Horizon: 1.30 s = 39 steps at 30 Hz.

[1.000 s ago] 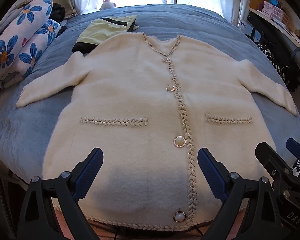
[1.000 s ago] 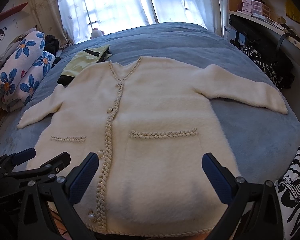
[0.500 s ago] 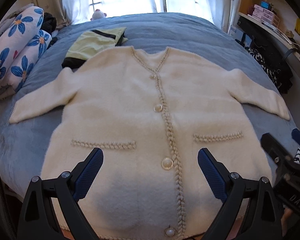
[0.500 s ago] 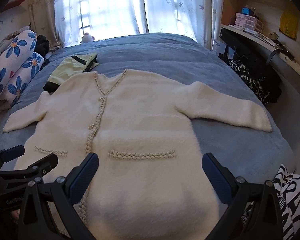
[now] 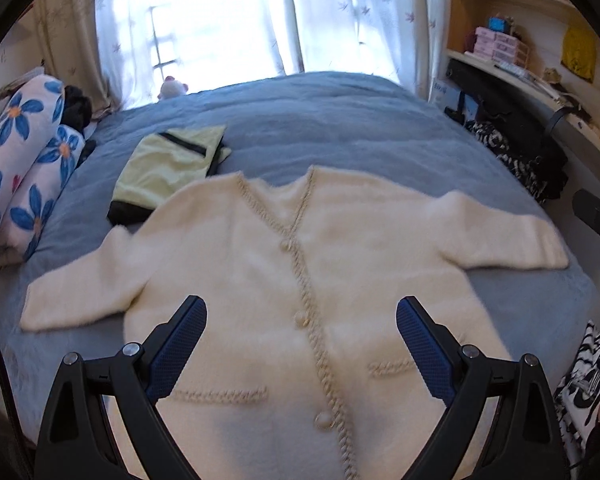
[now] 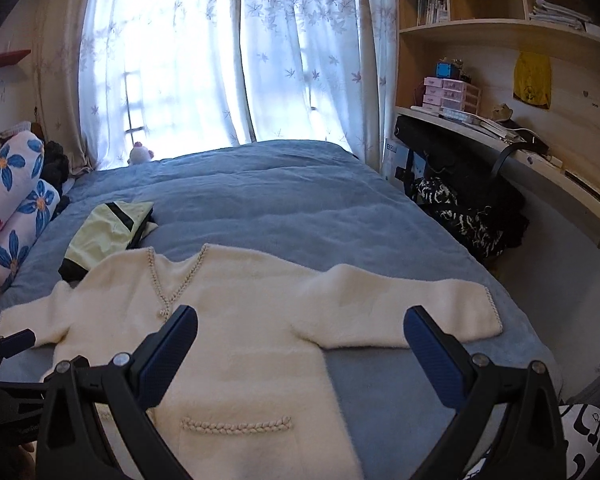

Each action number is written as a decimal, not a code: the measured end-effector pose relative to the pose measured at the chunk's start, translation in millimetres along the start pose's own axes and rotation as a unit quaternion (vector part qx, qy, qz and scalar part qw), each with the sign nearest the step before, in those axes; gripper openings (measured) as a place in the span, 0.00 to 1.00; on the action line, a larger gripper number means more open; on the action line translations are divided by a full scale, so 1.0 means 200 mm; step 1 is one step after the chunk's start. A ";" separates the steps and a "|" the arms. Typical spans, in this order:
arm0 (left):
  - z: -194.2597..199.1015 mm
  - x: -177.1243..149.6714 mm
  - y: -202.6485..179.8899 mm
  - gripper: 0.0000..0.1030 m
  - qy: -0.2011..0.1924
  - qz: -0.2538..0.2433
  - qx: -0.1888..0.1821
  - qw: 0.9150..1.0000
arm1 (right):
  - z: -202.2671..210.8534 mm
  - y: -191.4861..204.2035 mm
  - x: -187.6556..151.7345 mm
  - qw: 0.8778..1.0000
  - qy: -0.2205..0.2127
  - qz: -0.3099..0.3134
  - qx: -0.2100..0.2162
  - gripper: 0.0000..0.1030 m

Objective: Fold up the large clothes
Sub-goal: 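Move the right tool to a cardigan sleeve and grasp its cuff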

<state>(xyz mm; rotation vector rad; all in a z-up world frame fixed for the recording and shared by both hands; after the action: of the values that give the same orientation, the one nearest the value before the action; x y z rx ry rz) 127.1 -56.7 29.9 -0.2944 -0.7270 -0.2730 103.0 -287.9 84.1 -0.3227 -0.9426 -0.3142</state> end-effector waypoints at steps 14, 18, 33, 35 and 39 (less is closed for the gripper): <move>-0.08 0.44 -0.21 0.92 -0.066 -0.021 -0.017 0.997 | -0.30 -0.35 0.32 0.997 0.061 -0.042 -0.001 1.00; -0.19 0.49 -0.25 0.92 -0.058 -0.024 -0.006 0.998 | -0.46 -0.45 0.28 0.994 0.086 -0.059 -0.019 1.00; -0.75 0.54 -0.43 0.92 -0.062 -0.018 -0.002 0.998 | -1.31 -1.02 -0.26 0.929 0.318 -0.171 -0.080 0.84; -0.85 0.53 -0.44 0.92 -0.052 -0.026 0.007 0.998 | -1.38 -1.14 -0.35 0.912 0.341 -0.210 -0.092 0.84; -1.02 0.48 -0.47 0.92 -0.017 -0.042 0.018 0.999 | -1.46 -1.28 -0.52 0.877 0.381 -0.279 -0.090 0.84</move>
<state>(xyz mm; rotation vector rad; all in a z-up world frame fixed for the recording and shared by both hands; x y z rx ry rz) 287.5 -229.6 -34.4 -0.2358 -0.7788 -0.3358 157.7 -624.3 -128.4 -0.0638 -0.1957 -0.9874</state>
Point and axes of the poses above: each gripper's, at about its wrist camera, not at the fingertips, and z roughly against the way its jaws point, y to its left, x to its top, the point moved 6 cm from there along -z, roughly the way its jaws point, and after that the axes turned 14 degrees about -x, right-handed, at the moved point
